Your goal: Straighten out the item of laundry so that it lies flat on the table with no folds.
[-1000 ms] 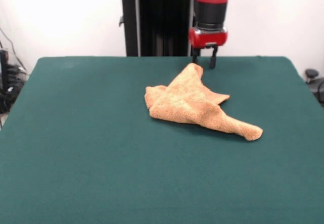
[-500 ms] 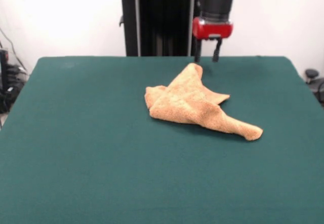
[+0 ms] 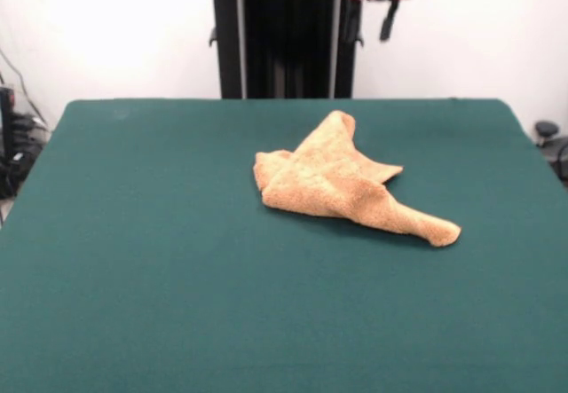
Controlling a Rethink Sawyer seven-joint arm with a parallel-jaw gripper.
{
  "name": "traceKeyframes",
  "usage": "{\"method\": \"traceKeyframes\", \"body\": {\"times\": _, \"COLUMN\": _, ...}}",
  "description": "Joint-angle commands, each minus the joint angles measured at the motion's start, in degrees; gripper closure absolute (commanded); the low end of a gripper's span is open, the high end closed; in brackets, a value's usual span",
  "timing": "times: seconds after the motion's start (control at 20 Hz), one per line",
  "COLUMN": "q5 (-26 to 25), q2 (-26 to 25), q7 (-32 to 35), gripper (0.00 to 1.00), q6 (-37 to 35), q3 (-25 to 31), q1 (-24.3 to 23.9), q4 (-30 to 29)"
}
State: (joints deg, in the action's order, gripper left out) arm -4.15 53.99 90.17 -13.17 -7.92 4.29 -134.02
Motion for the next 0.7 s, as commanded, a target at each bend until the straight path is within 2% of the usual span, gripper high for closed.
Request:
{"method": "traceKeyframes", "body": {"times": 0.05, "q5": 3.1, "q2": 9.4, "q7": 9.9, "gripper": 0.0, "q6": -14.9, "q3": 0.1, "q1": 2.6, "q4": 3.9}}
{"method": "traceKeyframes", "body": {"times": 0.25, "q5": 2.5, "q2": 13.5, "q7": 8.9, "gripper": 0.0, "q6": -19.7, "q3": 0.0, "q1": 2.0, "q4": 3.9}}
{"method": "traceKeyframes", "body": {"times": 0.45, "q5": 2.5, "q2": 17.2, "q7": 3.9, "gripper": 0.0, "q6": -22.0, "q3": 1.6, "q1": -2.4, "q4": 2.4}}
{"method": "traceKeyframes", "body": {"times": 0.7, "q5": 3.9, "q2": 16.1, "q7": 1.8, "gripper": 0.0, "q6": -20.2, "q3": 4.8, "q1": -7.0, "q4": 1.0}}
